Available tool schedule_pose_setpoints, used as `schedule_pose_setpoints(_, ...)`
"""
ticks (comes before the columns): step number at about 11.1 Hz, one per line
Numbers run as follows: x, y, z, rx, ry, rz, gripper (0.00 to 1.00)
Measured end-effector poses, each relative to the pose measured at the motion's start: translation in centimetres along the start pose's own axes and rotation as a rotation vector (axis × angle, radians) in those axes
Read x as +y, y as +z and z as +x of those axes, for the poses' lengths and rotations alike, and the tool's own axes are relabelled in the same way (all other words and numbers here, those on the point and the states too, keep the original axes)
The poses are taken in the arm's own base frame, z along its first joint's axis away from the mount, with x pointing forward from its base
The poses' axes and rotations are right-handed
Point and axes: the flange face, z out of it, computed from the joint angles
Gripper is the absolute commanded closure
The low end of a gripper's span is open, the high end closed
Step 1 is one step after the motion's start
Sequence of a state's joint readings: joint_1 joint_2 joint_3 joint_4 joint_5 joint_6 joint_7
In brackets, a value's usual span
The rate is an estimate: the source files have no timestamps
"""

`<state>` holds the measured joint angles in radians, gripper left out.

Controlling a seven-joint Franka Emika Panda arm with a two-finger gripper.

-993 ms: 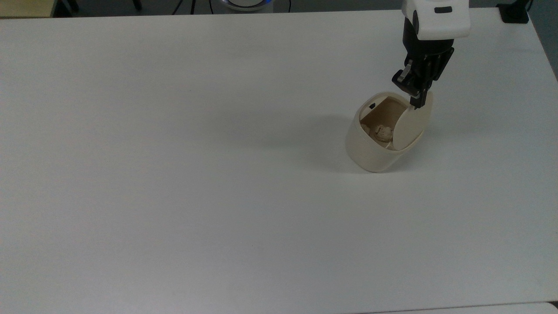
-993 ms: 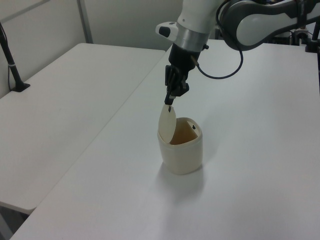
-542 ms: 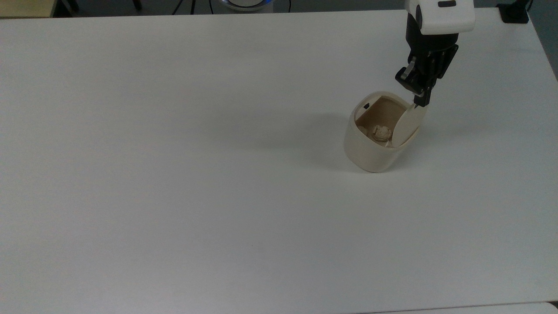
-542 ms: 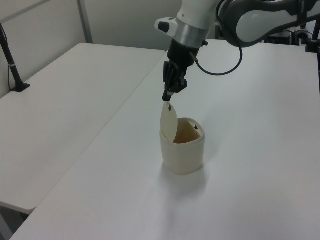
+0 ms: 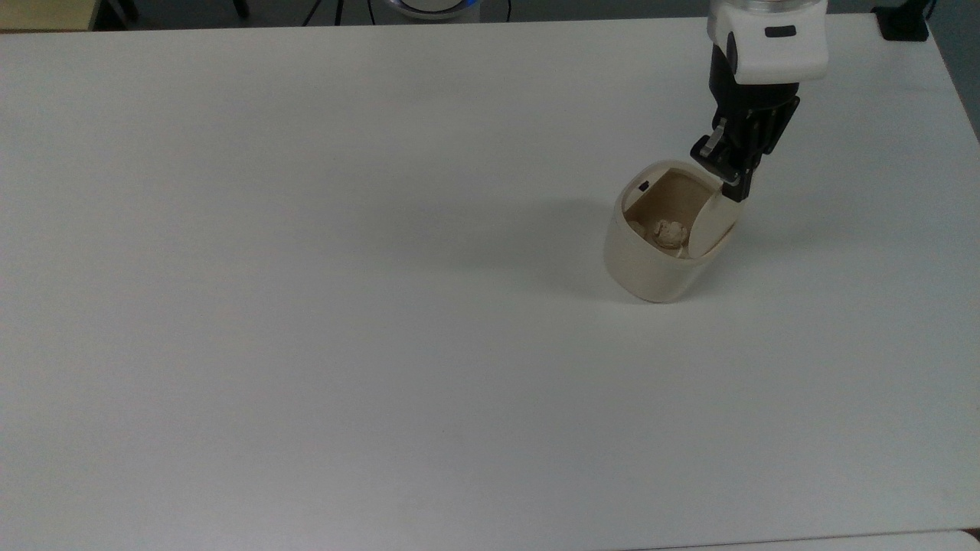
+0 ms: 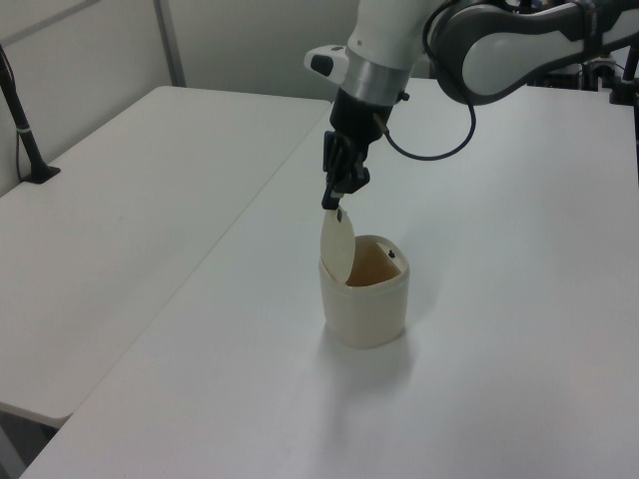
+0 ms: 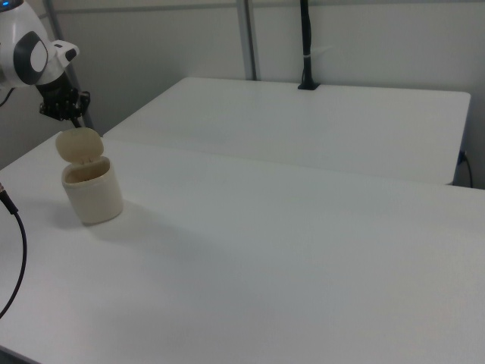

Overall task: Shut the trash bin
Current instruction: 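Push the lid down over the bin opening with the gripper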

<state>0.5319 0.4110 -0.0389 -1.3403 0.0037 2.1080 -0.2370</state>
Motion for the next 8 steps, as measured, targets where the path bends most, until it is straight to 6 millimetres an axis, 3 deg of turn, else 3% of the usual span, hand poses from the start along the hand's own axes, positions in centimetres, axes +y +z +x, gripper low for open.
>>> schedule_pose_setpoints(3,-0.9,0.5,0.2,-0.011,-0.042,-0.036,1.0)
schedule_pose_setpoints(8,0.0,2.4,-2.4,-0.209,-0.129,-0.006,1.0)
